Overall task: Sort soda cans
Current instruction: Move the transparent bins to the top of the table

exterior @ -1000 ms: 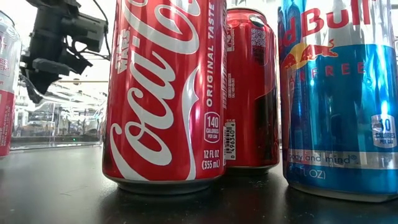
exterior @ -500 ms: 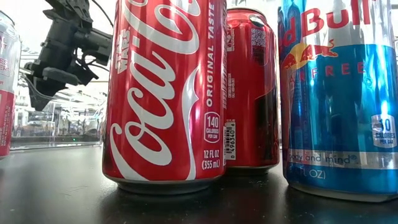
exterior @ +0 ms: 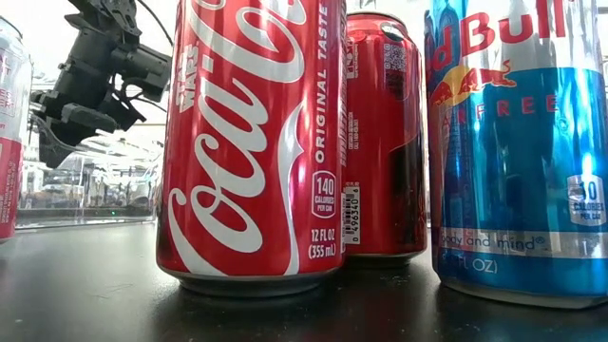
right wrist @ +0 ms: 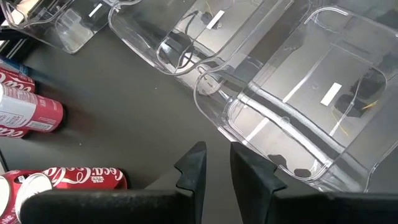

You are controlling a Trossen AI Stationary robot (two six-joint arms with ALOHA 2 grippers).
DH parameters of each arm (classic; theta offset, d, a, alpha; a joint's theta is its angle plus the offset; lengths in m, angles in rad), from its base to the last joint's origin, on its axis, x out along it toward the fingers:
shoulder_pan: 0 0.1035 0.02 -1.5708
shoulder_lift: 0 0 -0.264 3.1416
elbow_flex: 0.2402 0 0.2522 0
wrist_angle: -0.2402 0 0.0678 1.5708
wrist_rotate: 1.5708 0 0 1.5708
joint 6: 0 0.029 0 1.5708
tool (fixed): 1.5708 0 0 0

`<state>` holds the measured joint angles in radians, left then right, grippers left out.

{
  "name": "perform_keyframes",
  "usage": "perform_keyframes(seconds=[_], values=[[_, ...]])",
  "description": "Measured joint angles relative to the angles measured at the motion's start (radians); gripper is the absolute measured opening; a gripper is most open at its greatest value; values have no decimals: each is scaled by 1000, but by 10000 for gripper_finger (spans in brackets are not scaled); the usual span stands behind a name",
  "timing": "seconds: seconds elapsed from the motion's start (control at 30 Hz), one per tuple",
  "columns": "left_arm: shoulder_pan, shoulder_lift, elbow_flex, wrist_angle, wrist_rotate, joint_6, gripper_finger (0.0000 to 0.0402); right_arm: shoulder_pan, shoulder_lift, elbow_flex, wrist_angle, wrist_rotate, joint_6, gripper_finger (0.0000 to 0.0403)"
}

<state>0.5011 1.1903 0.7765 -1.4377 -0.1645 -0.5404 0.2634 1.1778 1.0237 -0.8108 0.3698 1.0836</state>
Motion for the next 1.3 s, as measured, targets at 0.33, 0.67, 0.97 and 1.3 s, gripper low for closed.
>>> perform_keyframes(seconds=[0.33,0.67,0.97,1.3], values=[[5,76,0,-7,26,3,161,0,0,0,0,0,-4,66],[5,151,0,-8,26,-2,148,0,0,0,0,0,-35,66],[5,158,5,-15,12,-21,43,0,0,0,0,0,-56,66],[11,157,34,11,78,-111,12,0,0,0,0,0,-75,66]])
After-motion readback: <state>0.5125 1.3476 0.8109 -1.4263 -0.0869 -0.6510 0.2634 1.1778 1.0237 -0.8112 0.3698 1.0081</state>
